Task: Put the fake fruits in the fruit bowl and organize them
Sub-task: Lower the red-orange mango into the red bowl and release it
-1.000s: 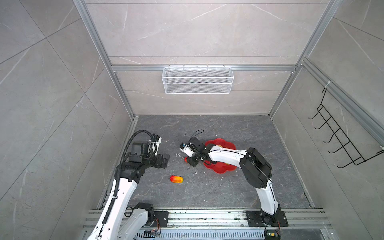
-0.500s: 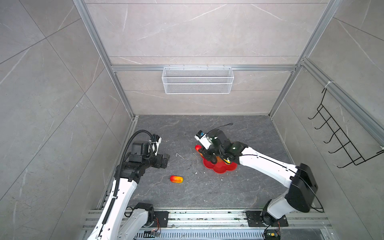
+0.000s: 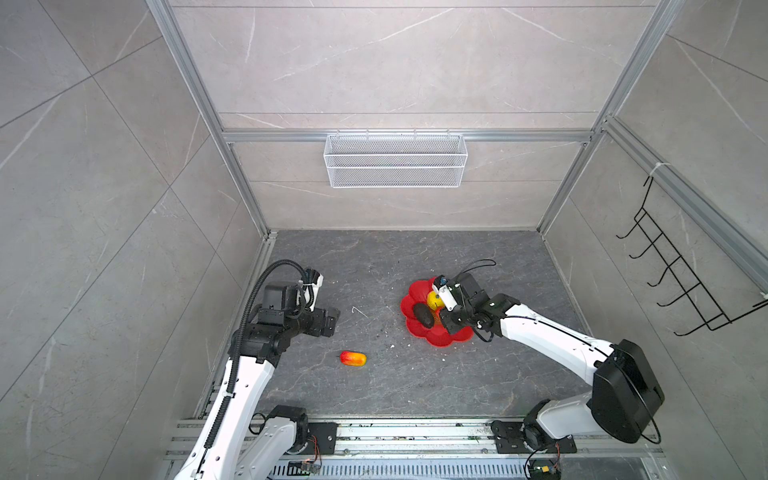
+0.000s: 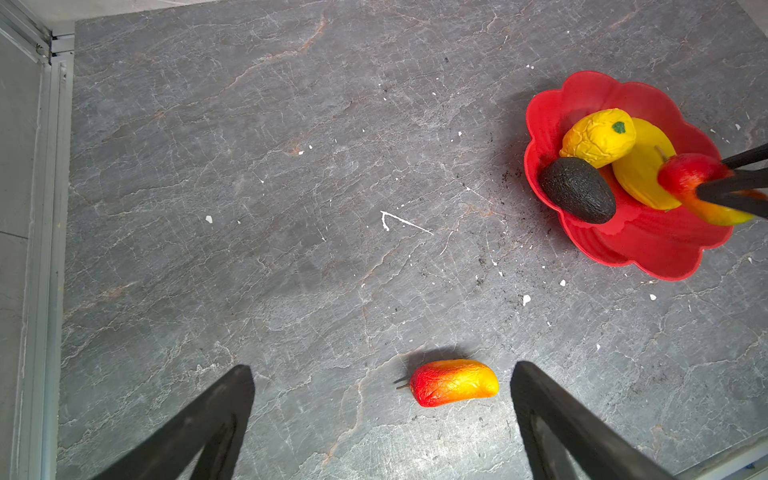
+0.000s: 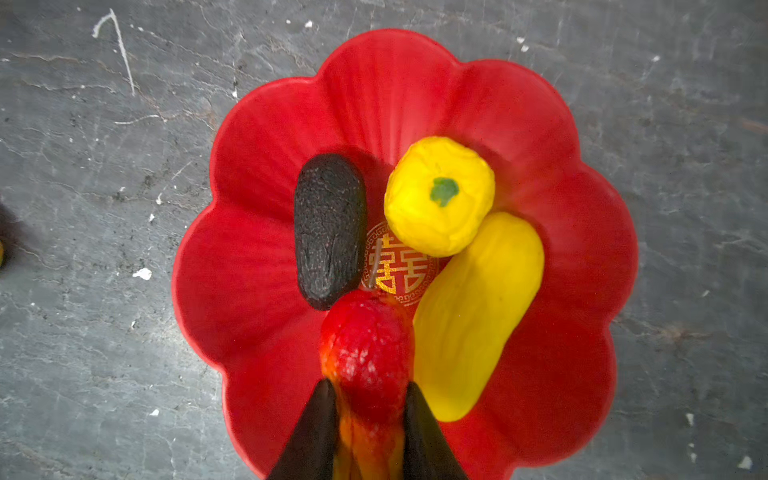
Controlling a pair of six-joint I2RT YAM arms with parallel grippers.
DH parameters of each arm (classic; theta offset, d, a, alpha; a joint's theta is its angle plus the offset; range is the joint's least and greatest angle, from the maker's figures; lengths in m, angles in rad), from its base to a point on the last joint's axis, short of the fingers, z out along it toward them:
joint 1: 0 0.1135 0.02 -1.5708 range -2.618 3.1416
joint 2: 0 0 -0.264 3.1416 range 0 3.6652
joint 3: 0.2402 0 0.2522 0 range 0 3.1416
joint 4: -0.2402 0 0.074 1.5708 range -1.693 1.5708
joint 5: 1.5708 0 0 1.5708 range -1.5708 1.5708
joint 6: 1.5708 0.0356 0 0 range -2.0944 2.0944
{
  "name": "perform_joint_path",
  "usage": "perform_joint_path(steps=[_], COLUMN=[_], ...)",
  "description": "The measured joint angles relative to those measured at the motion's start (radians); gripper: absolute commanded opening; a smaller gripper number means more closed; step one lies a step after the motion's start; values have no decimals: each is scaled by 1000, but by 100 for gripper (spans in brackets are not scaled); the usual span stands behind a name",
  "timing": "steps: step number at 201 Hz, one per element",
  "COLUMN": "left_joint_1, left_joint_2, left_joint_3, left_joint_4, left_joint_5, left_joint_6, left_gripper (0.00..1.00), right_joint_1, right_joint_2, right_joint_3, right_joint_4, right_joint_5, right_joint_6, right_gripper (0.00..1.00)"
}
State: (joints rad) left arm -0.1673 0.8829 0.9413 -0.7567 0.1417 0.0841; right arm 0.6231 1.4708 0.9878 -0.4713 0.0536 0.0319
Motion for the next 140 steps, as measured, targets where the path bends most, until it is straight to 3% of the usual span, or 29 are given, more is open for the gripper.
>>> perform_joint_path(steps=[64,89,140], left_joint_1=[0,0,0], left_joint_2=[0,0,0], left_joint_3=[0,0,0], left_joint_4=[0,0,0], left_joint_5=[0,0,0], left_joint_6=[0,0,0], left_gripper=[100,100,100], right_joint_1=[0,0,0], right_joint_2=[137,156,137], right_joint_3=[-14,-14,8], right_joint_4=[51,62,35], right_joint_5=[13,19,29], right_joint_6=[14,27,20], right_gripper=[14,39,68])
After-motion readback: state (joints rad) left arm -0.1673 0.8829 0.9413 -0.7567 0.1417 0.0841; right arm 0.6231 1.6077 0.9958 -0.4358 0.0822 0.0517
